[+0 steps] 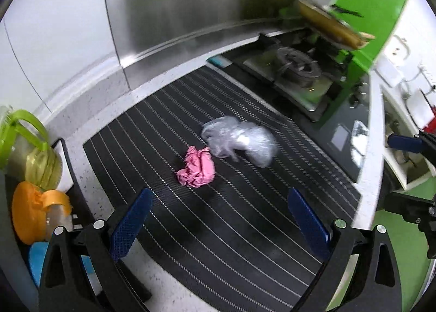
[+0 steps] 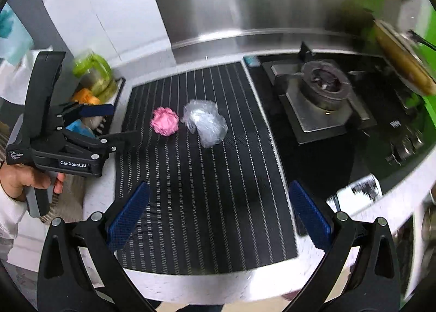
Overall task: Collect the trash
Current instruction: 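Grasp the pink crumpled paper with the left tool while the right tool approaches the plastic bag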
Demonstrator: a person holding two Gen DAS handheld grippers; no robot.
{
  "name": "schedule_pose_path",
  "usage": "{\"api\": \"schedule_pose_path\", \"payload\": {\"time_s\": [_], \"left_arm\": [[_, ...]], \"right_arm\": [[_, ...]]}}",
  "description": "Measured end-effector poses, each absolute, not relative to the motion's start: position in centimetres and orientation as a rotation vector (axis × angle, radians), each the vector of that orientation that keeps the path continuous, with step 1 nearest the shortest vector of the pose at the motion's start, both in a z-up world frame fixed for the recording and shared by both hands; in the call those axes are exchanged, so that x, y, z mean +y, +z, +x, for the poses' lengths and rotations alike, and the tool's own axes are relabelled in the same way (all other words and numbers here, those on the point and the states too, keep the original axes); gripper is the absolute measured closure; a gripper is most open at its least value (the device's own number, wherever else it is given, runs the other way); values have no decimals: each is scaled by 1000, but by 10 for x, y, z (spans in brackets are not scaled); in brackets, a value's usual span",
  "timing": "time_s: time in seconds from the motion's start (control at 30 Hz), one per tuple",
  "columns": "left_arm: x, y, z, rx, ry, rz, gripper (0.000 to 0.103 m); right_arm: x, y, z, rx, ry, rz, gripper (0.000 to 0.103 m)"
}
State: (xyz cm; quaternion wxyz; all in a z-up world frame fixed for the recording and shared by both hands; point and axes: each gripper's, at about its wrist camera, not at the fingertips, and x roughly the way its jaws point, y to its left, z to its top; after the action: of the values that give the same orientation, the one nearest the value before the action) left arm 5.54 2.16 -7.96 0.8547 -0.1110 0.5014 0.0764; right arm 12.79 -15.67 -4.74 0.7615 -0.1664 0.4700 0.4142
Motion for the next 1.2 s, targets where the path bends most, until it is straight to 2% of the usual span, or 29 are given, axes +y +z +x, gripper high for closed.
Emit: {"api": "schedule_pose_path", "payload": {"time_s": [0.43,0.47,0.5,0.6,0.63,0.7,0.77,1.2], "left_arm": [[50,-133,88,1083,237,-275,7],[51,-136,89,1084,233,-273,10],[51,-138,90,1089,233,-274,19],[54,-145,93,1109,228,-283,36],[54,-147,94,1112,225,-284,39],[55,-151,94,1124,224,-288,62],[56,-152,94,1126,227,-295,70],[65,-115,72,1085,284,-337,72]], "right_arm": [[-121,-90,177,1084,1027,-472,3],[-119,-92,179,1086,1030,-476,3],[-116,-94,181,1088,1033,-477,3],[-111,-97,183,1092,1043,-481,3],[-109,-98,183,1094,1046,-482,3],[-105,-100,185,1094,1053,-485,3],[-101,-102,186,1096,1055,-488,3],[-62,-112,186,1075,1114,-543,3]]}}
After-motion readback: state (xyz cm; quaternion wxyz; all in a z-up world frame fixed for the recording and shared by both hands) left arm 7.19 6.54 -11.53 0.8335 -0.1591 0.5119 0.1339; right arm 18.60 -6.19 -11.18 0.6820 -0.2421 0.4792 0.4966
